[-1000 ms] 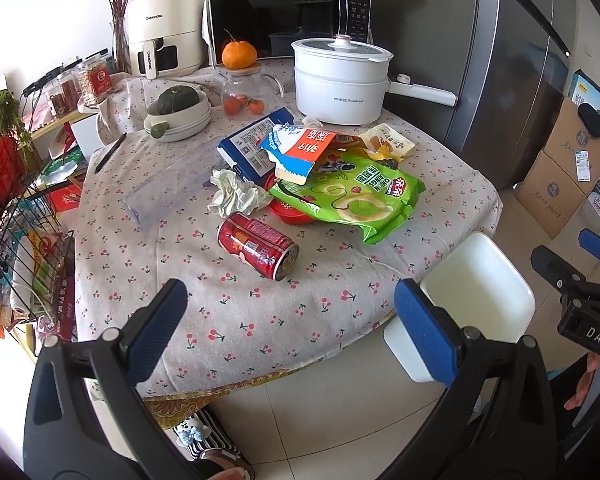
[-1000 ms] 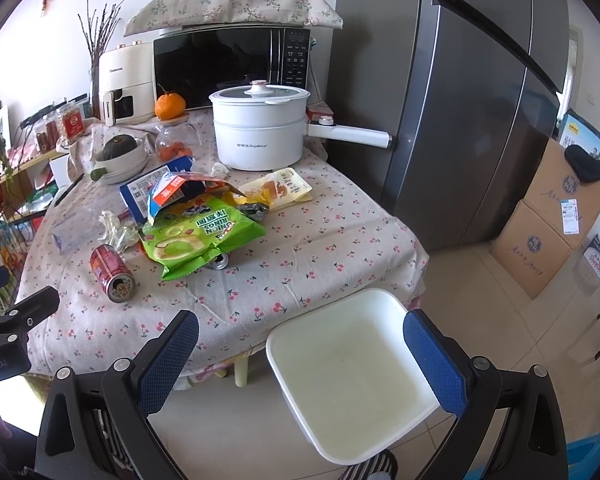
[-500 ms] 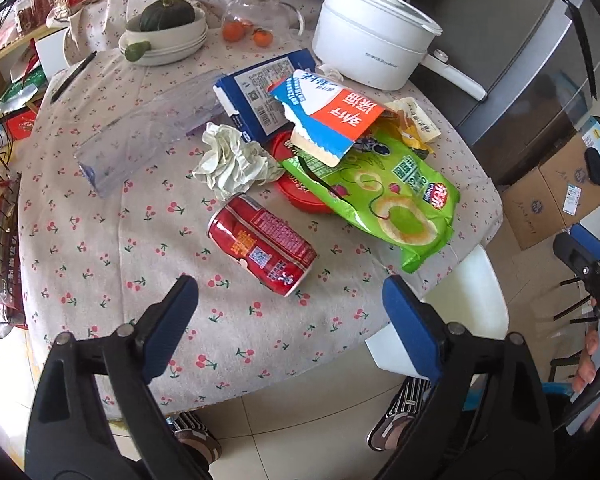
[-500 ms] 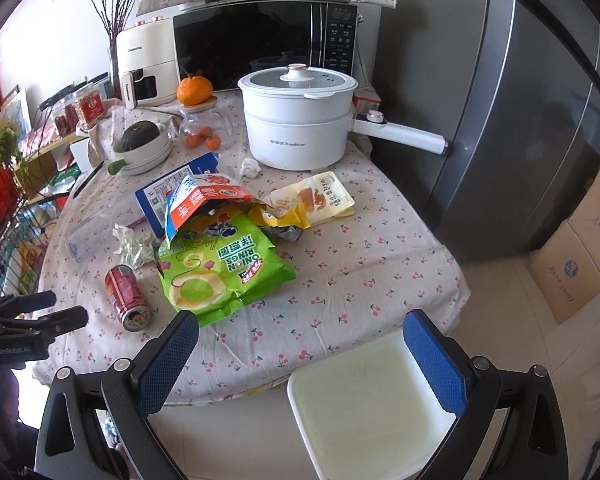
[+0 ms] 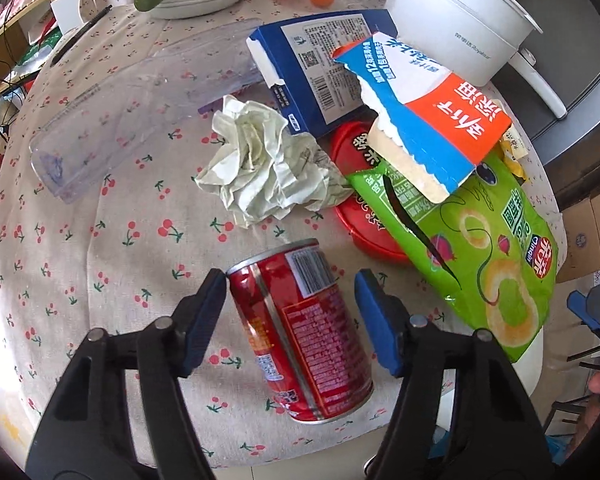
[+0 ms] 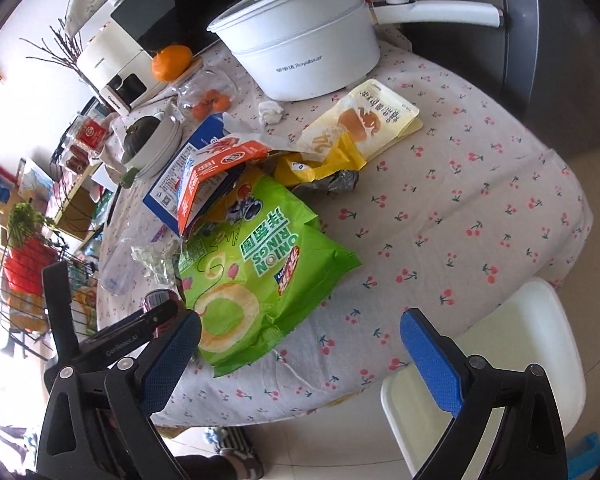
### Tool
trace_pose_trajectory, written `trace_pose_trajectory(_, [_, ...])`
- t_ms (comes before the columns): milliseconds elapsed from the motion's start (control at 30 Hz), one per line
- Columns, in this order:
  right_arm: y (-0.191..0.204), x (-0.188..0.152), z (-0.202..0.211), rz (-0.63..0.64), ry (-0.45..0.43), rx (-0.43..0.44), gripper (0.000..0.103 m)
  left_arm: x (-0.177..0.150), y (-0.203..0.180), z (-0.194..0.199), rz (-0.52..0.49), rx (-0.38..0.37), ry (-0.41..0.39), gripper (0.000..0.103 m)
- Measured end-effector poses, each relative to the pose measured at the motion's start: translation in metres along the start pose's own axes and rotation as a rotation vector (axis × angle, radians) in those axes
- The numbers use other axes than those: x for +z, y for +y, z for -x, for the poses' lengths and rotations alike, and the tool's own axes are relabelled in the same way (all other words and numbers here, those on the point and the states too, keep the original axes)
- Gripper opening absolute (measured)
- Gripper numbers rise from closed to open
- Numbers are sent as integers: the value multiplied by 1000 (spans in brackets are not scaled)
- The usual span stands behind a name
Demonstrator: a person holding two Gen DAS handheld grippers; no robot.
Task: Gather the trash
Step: 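Grasp the red can with the left tool while the right tool grasps the green snack bag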
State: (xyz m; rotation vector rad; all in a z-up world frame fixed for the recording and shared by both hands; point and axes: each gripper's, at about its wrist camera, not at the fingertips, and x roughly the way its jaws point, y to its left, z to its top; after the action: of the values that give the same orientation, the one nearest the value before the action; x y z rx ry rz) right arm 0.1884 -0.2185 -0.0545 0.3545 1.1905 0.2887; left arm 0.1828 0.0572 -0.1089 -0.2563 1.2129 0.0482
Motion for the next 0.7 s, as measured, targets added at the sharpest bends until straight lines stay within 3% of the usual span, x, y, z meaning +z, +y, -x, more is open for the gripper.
trace_pose_trajectory(167, [2,2,-35,-75,49,65,87,-2,4,-2,32,-48,21,59])
trace_pose_trajectory(233, [1,1,-42,-100,55,90,77,-4,7,2,31,-63,19,58])
trace_pose_trajectory(300, [-1,1,-47,-121,57,111,48,-6,9,6,29,-74,10,58])
trace_pose_trajectory(367, [-3,1,-50,-139,54,123,30,-7,14,11,25,-90,0,58])
trace_pose_trajectory(433, [-6,0,-48,-155,44,133,26,-10,15,19,20,-103,-10,57])
trace_pose_trajectory(500, [-6,-1,-40,-151,25,146,15,-13,18,26,13,-117,-23,57])
trace_pose_trajectory(700, [1,-1,-3,-96,-54,149,13,-20,26,46,4,-150,-61,57])
